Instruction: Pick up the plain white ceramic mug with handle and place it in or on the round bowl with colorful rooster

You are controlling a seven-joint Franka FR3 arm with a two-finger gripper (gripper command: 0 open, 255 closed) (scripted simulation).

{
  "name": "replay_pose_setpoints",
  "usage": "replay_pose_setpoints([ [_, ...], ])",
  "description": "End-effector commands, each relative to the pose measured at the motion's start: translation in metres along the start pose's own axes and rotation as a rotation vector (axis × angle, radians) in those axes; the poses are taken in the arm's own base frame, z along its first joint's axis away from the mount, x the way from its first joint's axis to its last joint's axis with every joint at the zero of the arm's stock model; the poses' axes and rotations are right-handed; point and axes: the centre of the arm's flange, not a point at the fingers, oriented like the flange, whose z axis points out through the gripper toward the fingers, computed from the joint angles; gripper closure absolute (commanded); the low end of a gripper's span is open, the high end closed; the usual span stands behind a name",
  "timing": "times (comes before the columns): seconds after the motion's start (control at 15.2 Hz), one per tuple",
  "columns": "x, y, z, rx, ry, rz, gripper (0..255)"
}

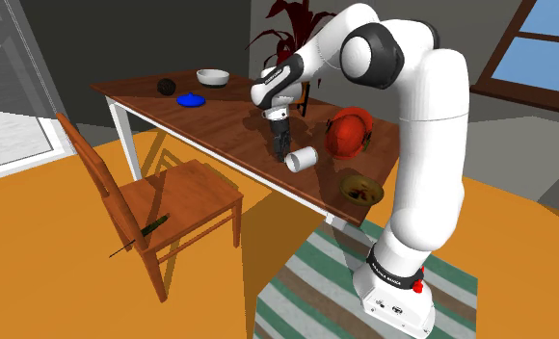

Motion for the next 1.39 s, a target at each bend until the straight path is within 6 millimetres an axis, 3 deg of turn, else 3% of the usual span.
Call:
replay_pose_setpoints([
  [0.0,0.0,-0.001,0.002,0.0,0.0,0.0,0],
  [0.33,0.0,-0.001,0.002,0.0,0.0,0.0,0],
  [0.4,0.0,-0.001,0.002,0.0,0.0,0.0,255],
  [0.99,-0.001,0.003,0.0,-0.005,0.006,0.005,255],
  [1.06,-0.001,0.003,0.0,-0.005,0.006,0.005,0],
  [1.32,-0.067,0.05,-0.013,0.199,0.093,0.584,0],
])
